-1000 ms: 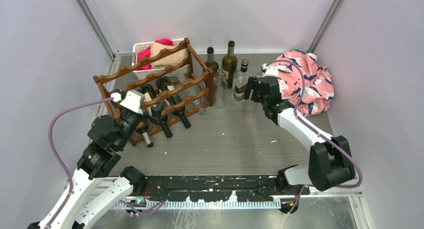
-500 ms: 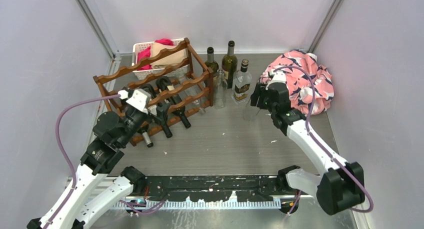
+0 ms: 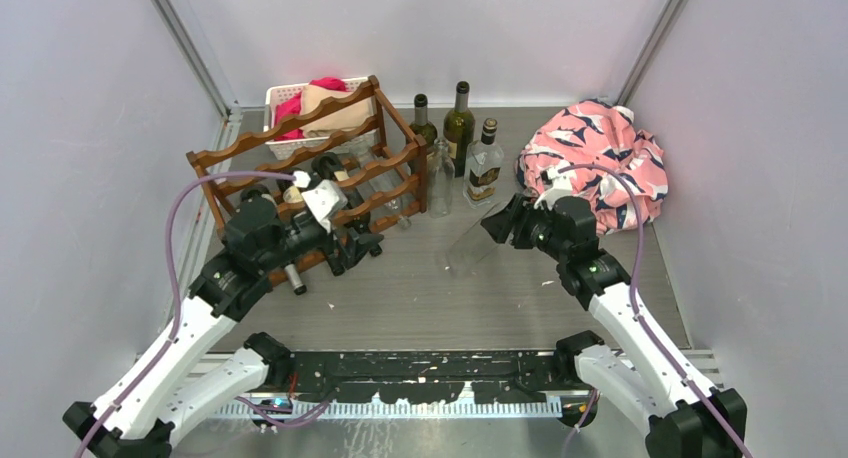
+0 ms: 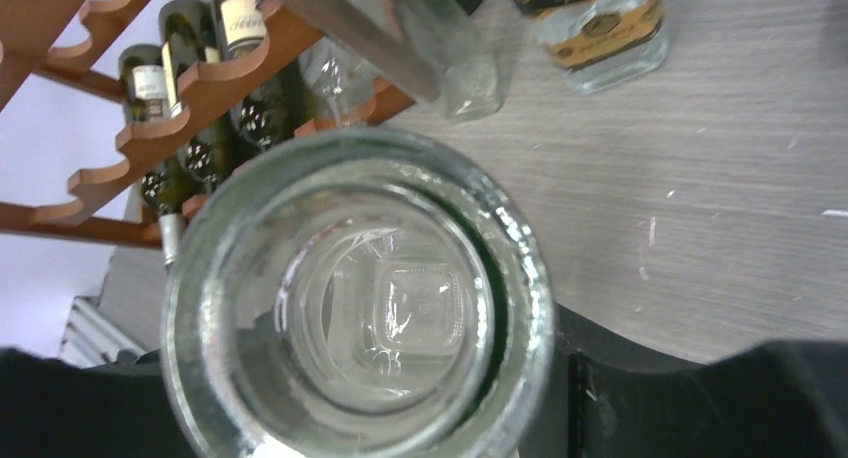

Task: Put the wine bottle on the wine rack
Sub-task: Pick up the wine bottle from the center of the board.

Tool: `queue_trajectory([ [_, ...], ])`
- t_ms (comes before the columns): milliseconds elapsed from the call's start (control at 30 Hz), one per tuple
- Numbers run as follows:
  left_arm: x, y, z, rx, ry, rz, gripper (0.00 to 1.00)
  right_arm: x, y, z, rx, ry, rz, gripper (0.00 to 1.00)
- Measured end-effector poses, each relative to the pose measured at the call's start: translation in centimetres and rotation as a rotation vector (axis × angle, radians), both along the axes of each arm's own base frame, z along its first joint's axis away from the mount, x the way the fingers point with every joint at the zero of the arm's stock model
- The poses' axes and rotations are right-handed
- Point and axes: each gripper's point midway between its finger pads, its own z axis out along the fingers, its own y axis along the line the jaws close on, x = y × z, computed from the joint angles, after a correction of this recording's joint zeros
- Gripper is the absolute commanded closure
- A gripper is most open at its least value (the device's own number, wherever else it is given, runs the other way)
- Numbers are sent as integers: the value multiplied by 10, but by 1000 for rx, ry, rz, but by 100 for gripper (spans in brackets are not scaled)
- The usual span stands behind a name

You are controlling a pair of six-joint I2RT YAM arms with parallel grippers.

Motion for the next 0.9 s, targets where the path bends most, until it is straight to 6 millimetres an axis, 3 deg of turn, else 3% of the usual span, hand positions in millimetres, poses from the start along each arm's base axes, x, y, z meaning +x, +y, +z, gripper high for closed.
queue_trajectory([
  [333, -13, -41, -23, -97, 309, -163, 0, -18, 16, -20, 99, 64, 69, 99],
  [600, -23, -55, -47, -242, 513, -164, 0, -18, 23, -13, 153, 43, 96, 99],
  [700, -36, -66, -59, -235, 544, -181, 0, -19, 28, -10, 191, 41, 108, 99],
  [900, -79, -96, -82, -144, 514, -267, 0, -21, 36, -5, 268, 46, 127, 99],
])
